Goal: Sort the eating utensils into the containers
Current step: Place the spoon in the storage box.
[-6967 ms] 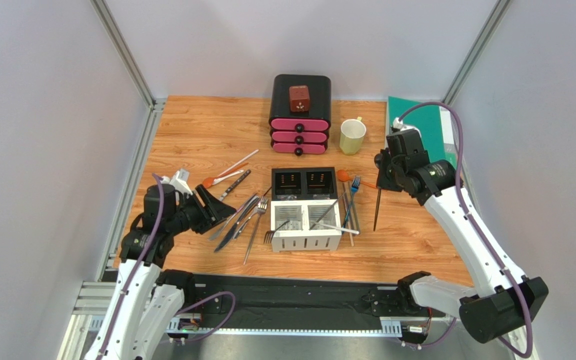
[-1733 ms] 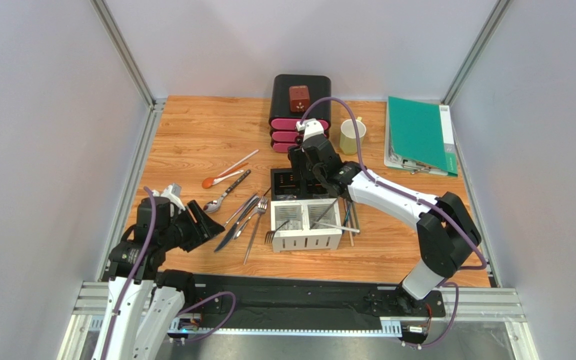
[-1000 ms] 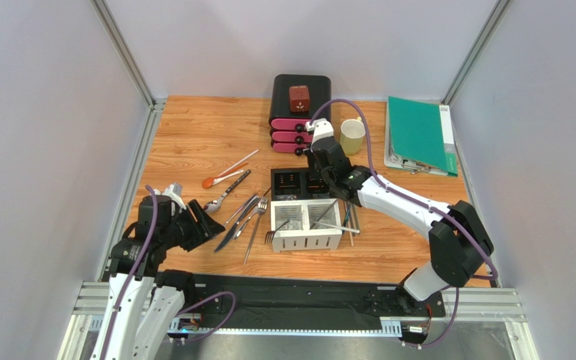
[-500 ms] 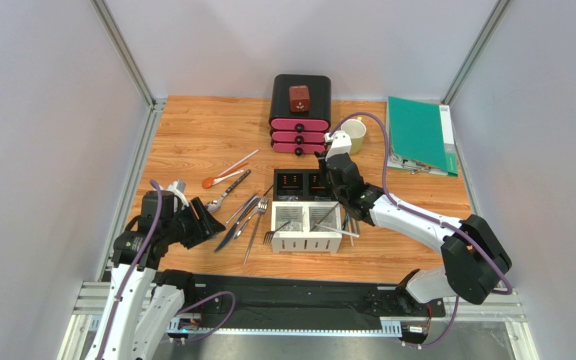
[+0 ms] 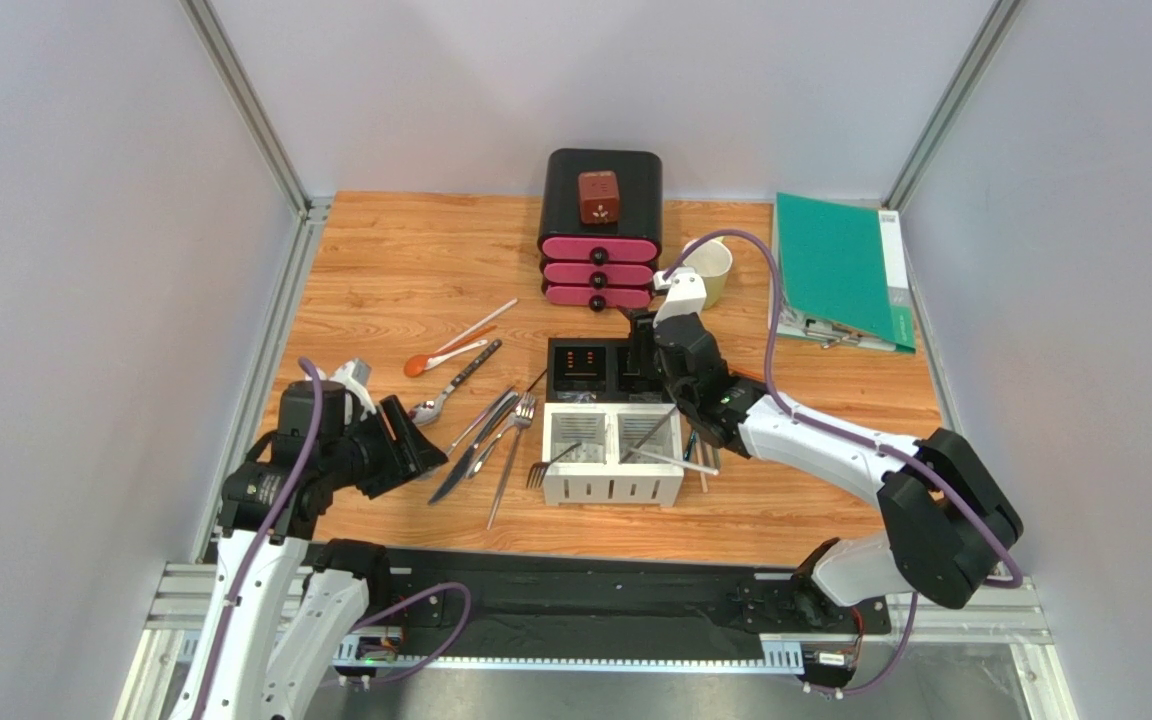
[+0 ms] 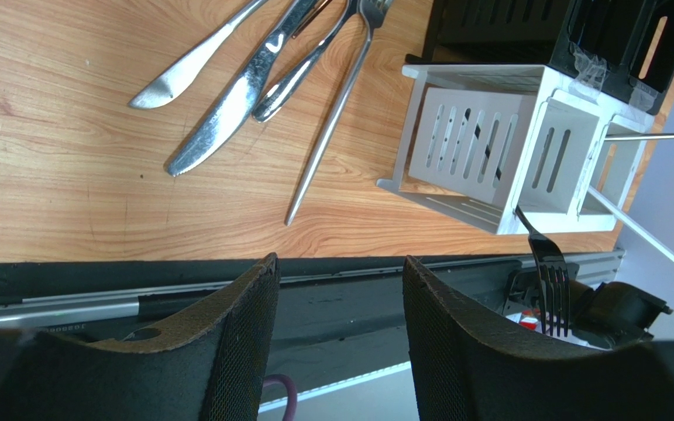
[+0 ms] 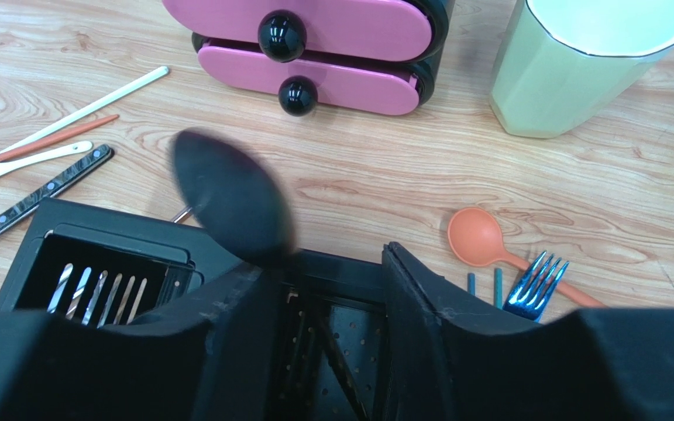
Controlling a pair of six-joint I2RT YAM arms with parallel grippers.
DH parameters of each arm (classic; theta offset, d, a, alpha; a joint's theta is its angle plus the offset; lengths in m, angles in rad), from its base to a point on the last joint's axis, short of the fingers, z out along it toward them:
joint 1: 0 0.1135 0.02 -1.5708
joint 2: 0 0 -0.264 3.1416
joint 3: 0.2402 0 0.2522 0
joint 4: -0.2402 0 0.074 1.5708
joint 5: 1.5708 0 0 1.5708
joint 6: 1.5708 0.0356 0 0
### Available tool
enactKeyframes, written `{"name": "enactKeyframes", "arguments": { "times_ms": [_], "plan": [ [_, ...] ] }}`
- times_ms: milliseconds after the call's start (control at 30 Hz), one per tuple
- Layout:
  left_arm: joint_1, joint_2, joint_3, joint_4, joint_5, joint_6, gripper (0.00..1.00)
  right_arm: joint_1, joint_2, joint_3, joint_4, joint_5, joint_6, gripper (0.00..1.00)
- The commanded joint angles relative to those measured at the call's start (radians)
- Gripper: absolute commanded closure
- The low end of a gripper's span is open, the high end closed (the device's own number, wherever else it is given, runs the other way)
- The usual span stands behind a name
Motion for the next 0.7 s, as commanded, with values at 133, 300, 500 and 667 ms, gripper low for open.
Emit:
{"name": "enactKeyframes", "arguments": {
  "times_ms": [133, 300, 500, 667],
  "plan": [
    [-0.005, -0.031, 0.023, -0.01, -0.003, 0.009, 0.4, 0.006, -0.044, -0.027, -0.062, 0.012, 0.047, 0.47],
    [-0.005, -0.048, 0.003, 0.001, 0.009, -0.012, 0.4, 0.007, -0.14, -0.012, -0.151, 0.028, 0.044, 0.44],
    [-0.005, -0.071, -0.034, 0.038, 0.031, -0.052, 0.4, 0.003, -0.28, 0.045, -0.314, 0.1, 0.022, 0.36],
    [-0.005, -0.079, -0.064, 0.085, 0.051, -0.086, 0.4, -0.006, -0.361, 0.101, -0.438, 0.185, 0.031, 0.34]
  ]
}}
